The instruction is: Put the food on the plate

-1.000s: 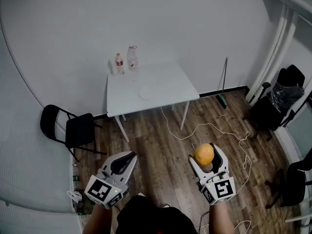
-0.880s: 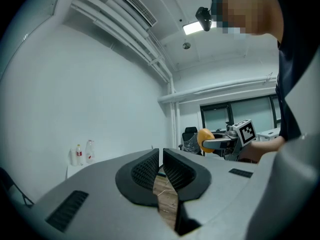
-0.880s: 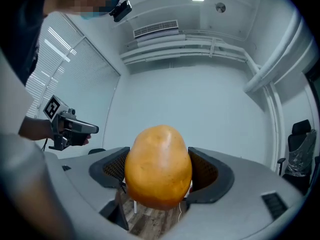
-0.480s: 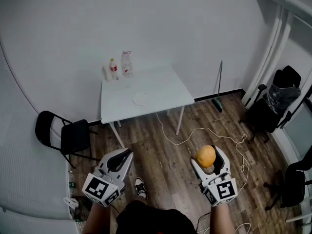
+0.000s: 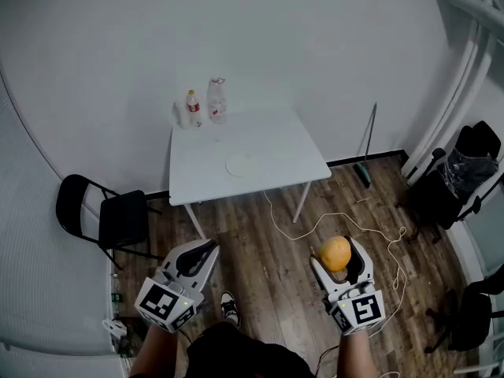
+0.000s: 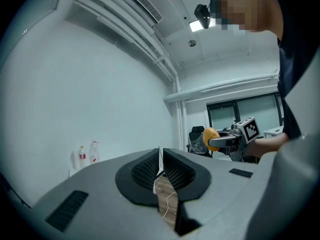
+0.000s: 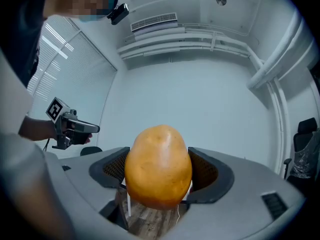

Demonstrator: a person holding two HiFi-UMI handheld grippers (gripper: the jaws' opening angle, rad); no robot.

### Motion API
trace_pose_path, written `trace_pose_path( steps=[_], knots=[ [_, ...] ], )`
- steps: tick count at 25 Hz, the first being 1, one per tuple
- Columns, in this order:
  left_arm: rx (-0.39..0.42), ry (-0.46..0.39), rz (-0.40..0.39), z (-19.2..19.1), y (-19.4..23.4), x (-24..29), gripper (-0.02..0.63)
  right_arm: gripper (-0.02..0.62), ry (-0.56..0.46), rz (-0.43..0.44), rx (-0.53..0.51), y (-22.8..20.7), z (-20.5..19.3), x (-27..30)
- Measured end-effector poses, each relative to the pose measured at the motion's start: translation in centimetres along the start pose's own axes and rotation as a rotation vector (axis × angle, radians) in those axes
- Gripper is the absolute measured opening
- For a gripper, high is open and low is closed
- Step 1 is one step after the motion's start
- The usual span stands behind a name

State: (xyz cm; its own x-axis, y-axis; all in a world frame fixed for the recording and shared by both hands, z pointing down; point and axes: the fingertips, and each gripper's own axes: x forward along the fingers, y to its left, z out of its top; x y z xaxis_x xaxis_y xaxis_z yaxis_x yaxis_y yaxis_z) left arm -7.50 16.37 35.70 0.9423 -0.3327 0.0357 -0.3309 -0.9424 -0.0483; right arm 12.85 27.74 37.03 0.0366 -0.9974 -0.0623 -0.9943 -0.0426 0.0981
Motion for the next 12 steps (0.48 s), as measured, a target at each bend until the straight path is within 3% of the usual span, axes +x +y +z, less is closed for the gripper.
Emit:
trace_pose_path(
  steps=[12],
  knots=[
    [-0.047, 0.0, 0.041, -0.7, 18.9, 6.8, 0.043, 0.379, 0.054, 0.054, -0.039, 0.7, 0.5, 20.7]
  ],
)
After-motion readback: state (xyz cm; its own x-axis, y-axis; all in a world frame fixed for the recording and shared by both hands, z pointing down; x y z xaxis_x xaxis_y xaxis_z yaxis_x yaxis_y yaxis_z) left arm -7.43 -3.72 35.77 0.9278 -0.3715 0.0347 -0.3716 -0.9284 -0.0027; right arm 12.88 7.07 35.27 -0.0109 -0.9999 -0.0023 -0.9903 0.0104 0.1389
